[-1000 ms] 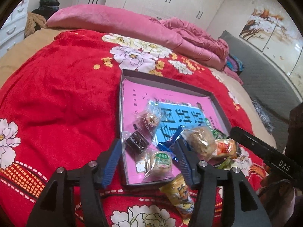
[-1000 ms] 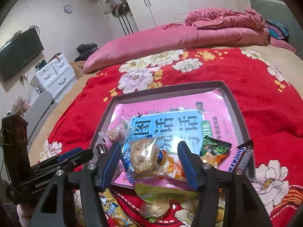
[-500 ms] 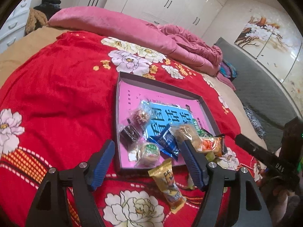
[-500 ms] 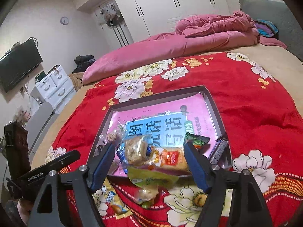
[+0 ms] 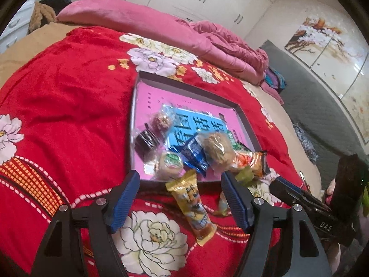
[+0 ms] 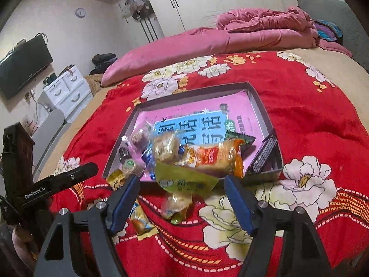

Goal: Organize snacks
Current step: 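Move both open tools back to the remaining snacks beside the tray, then grasp the yellow wafer bar with the left tool while the right grasps the green milk-candy packet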

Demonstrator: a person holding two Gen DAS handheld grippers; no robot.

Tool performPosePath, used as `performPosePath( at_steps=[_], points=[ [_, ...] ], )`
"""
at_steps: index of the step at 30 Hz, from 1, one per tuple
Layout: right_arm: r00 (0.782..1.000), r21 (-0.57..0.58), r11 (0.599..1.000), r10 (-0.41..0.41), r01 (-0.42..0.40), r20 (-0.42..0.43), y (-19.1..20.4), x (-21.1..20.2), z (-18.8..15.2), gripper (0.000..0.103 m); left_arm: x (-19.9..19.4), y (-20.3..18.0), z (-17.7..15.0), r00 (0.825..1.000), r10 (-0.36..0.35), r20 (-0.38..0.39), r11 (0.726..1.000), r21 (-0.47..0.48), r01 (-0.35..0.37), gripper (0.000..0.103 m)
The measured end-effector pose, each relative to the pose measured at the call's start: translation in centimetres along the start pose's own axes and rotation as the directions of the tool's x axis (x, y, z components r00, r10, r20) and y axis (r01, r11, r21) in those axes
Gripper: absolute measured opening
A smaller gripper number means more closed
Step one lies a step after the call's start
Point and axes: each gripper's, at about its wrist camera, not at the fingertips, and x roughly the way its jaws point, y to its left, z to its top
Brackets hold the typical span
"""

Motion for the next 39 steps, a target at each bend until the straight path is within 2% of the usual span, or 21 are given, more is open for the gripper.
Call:
performPosePath(
  at_steps=[6,17,30,39],
  points=[
    [0.999,-0.014,1.000,0.000,-0.001,-0.045,0.4,0.9,-1.5,0.075,0.7,-1.0,-1.0,0.999,-0.017,-0.050,1.000,0.021,0.018,0.075],
    [0.993,-0.045,0.999,-0.013,0.008,-0.122,0.0,3.1,-3.3,0.075,3.0,-0.6,-2.4,0.987,-0.055,-0.154,0.998,-0.034,0.050,0.075],
    [0.986,-0.028,0.999,0.011,-0.016,-0.164,-0.6,5.5,-3.9,0.075,5.1,-0.8,-2.7,0.978,-0.040,-0.204,0.999,-0.024,0.036,0.075],
    [0.988,-0.019,0.999,0.027,-0.031,-0.154,-0.9,7.2,-3.4,0.073,6.0,-0.8,-2.7,0.977,-0.028,-0.212,1.000,-0.017,0.025,0.074]
  ],
)
